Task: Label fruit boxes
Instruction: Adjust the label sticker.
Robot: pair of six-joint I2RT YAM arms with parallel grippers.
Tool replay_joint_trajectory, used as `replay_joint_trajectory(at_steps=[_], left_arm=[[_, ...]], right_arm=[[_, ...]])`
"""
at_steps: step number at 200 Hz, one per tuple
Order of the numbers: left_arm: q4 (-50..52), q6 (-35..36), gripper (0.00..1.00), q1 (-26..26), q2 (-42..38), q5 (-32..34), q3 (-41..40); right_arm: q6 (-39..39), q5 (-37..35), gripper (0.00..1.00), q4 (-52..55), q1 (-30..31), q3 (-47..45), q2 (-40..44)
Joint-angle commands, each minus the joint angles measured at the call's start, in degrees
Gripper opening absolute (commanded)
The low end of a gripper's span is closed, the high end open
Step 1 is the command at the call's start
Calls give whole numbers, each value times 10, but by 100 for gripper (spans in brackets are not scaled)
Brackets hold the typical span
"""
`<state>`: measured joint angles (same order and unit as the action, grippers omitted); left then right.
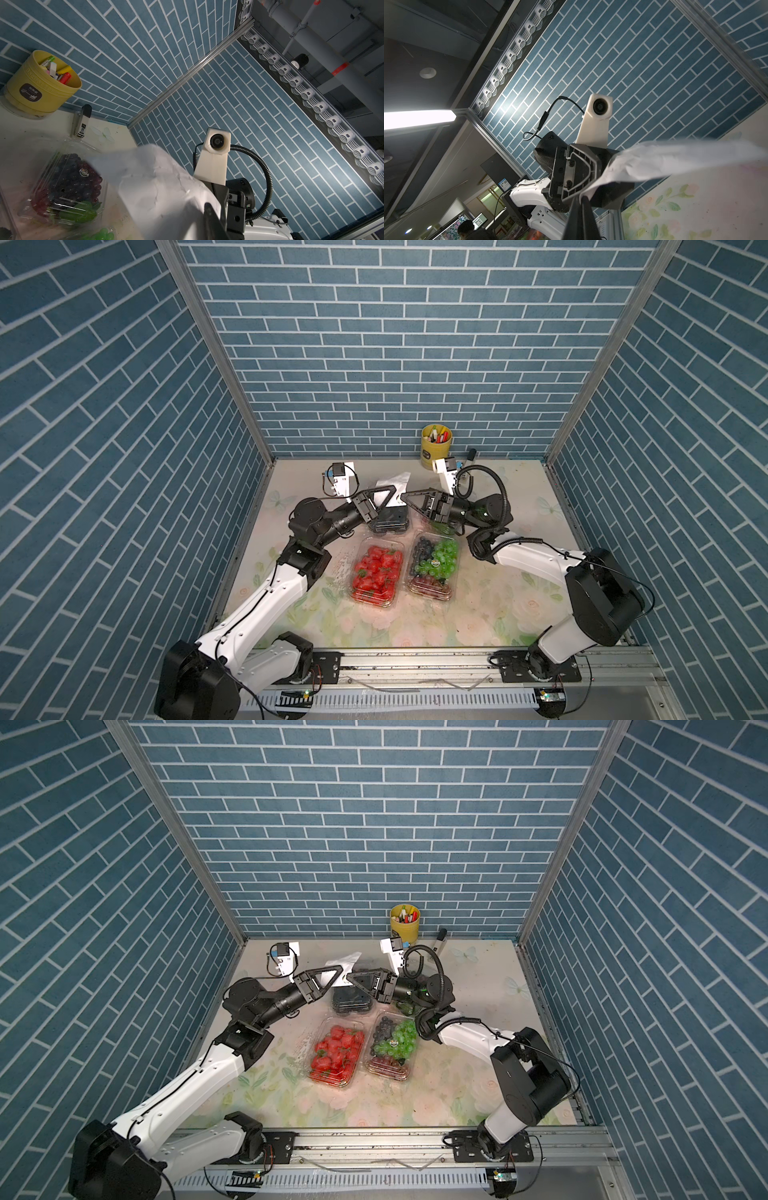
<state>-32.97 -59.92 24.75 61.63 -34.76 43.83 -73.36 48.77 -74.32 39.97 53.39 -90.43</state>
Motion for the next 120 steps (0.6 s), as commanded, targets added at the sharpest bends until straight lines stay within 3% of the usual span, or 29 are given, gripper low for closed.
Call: replay_joint_trajectory(at_steps=[1,72,120], left_arm=[[-19,3,23,-3,-1,-2,2],[-59,-21,0,-2,6,-13,-6],[-89,-43,0,3,9,-15,-20]], right_arm=[[-29,12,0,-55,3,6,3],[-27,7,0,-55,4,14,-4],[-26,0,0,-56,4,23,-17]])
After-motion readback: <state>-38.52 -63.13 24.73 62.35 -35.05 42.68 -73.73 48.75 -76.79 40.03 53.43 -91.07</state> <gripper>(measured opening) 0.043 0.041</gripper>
